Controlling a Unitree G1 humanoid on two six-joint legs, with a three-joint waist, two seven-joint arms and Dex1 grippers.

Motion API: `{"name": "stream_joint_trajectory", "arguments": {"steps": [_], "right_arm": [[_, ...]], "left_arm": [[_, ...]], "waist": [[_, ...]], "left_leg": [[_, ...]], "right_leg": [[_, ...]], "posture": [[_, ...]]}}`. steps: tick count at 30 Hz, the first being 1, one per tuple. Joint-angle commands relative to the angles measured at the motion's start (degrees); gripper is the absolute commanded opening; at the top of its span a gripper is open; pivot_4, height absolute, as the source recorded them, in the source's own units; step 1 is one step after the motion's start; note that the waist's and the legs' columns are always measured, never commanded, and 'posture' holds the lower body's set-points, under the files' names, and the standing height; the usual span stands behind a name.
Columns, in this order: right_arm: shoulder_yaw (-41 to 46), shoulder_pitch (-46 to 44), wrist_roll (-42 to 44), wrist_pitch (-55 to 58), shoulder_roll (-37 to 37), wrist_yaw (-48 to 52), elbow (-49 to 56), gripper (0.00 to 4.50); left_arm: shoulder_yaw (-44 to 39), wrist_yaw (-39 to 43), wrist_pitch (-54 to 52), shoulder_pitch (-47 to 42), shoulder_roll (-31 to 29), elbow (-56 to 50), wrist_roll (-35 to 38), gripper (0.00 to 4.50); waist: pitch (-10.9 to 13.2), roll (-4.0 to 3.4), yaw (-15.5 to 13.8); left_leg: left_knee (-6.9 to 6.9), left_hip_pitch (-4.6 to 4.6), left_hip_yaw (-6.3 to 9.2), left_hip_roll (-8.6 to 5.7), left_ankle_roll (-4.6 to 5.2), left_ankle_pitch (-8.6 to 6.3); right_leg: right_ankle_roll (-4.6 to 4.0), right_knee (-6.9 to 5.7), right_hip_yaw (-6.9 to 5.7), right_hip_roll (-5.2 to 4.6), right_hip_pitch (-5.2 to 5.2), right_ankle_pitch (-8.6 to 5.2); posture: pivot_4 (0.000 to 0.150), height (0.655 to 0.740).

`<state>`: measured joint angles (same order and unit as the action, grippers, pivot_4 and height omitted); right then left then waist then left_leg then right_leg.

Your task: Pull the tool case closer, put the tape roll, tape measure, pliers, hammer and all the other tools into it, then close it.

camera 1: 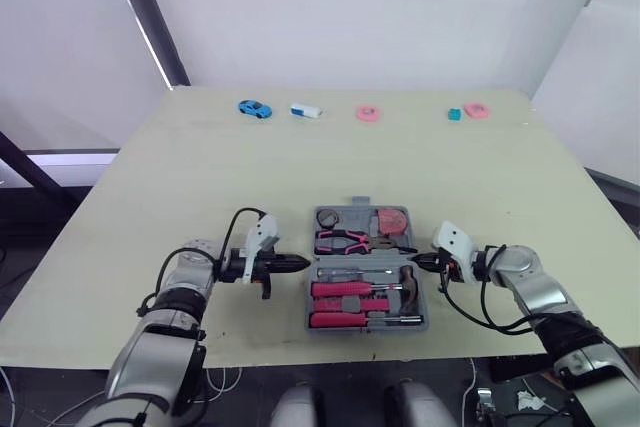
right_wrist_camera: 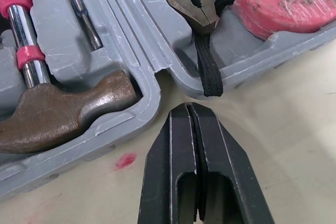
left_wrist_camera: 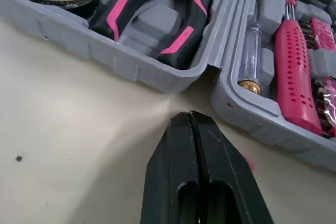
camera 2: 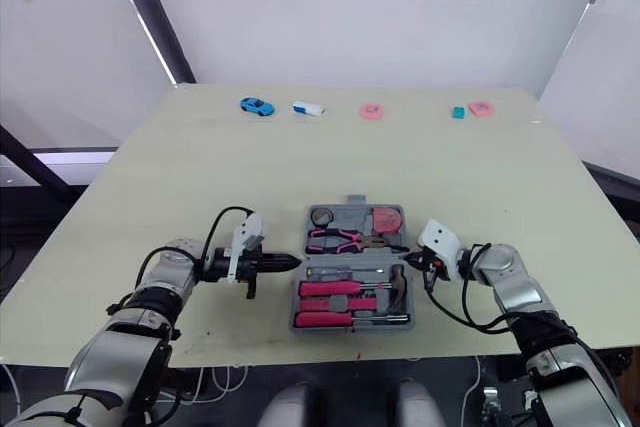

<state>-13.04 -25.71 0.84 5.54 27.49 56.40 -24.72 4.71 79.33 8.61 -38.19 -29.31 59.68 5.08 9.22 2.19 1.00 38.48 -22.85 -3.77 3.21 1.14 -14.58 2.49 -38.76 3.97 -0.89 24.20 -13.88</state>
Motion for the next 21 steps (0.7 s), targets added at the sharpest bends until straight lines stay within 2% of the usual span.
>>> {"name": "stream_joint_trajectory", "arguments": {"steps": [1, 21], "right_arm": [[-0.37, -0.30, -0.44, -0.76, -0.17, 0.18, -0.02, 0.00], [-0.50, -0.35, -0.90, -1.46, -0.80, 0.73, -0.42, 0.00]], "left_arm": [[0.77, -1.42, 1.20, -0.42, 1.46, 2.03, -1.85, 0.05], [1.98, 0.49, 0.87, -0.89, 5.57, 1.48, -3.50, 0.05]], "waist": [[-0.02, -0.01, -0.09], [-0.08, -0.07, -0.12]], "left_leg": [[0.00, 0.03, 0.01, 0.00, 0.00, 0.00], [0.04, 0.10, 0.10, -0.03, 0.00, 0.00]], "right_leg": [[0.00, 0.00, 0.00, 0.00, -0.03, 0.00], [0.01, 0.02, -0.06, -0.01, -0.17, 0.00]], "posture": [[0.150, 0.7400], [0.150, 0.7400]]}}
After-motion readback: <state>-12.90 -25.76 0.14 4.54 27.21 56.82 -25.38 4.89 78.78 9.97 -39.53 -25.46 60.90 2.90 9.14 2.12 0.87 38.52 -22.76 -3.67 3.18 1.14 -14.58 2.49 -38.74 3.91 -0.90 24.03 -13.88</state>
